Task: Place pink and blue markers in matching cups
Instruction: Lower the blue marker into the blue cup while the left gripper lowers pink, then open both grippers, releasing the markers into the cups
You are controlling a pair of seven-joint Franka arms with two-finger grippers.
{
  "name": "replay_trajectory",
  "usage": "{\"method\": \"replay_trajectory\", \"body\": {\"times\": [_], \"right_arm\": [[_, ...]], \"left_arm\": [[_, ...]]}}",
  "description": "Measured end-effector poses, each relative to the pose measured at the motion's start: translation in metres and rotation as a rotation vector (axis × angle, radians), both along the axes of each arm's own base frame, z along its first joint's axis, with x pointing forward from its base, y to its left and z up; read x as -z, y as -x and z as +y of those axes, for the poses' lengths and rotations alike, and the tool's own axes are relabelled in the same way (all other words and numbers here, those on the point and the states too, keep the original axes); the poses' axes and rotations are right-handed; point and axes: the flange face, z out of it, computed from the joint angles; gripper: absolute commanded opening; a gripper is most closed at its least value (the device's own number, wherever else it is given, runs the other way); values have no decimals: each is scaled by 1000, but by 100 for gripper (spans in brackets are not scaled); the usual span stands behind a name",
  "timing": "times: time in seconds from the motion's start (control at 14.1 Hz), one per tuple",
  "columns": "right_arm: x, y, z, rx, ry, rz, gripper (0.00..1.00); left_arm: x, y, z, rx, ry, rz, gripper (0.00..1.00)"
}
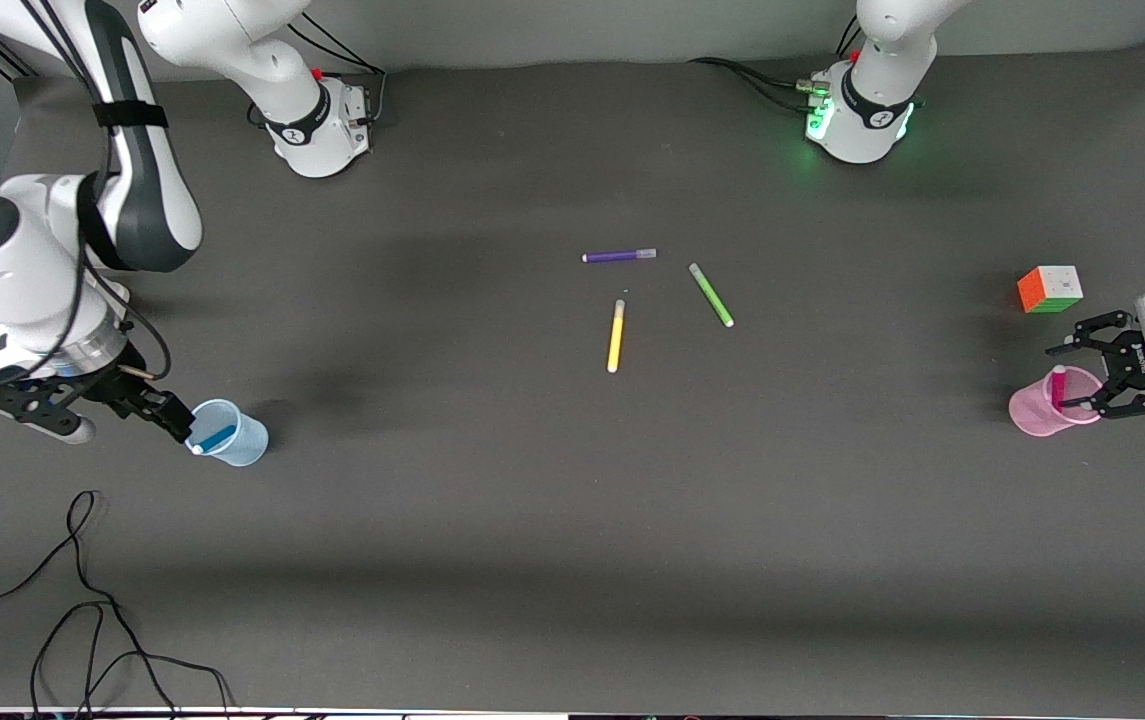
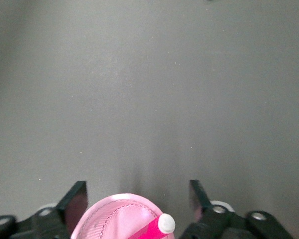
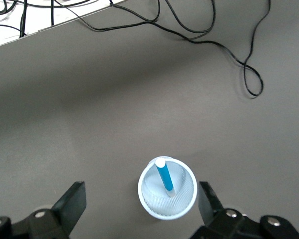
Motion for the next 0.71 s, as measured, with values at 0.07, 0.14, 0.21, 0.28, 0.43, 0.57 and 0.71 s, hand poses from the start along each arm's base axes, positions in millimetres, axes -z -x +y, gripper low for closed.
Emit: {"method": "replay_trajectory", "body": {"times": [0.07,0.14,0.21,0.28,0.43,0.57,0.71], "right_arm": [[-11,-2,0,3,2,21,100],[-21,-4,0,-5,7,49,100],[-30,-5,2,-22,13,83,100],[-38,-6,4,-41,18,114,100],[-51,-4,11,-69,24,184,100],[-63,1,25,-89,3,258,100],[-85,5,37,-111,-58,312,100]], "left_arm": [[-4,-2,-1,-5,13,-6,100],[-9,-6,-1,-13,29,-13,100],[-16,-10,-2,-22,38,-11,100],[-24,-14,-3,-39,44,-1,100],[-40,-21,-6,-94,56,43,100],[-65,-29,-12,-186,54,98,100],[-100,-39,-28,-307,35,149,100]]}}
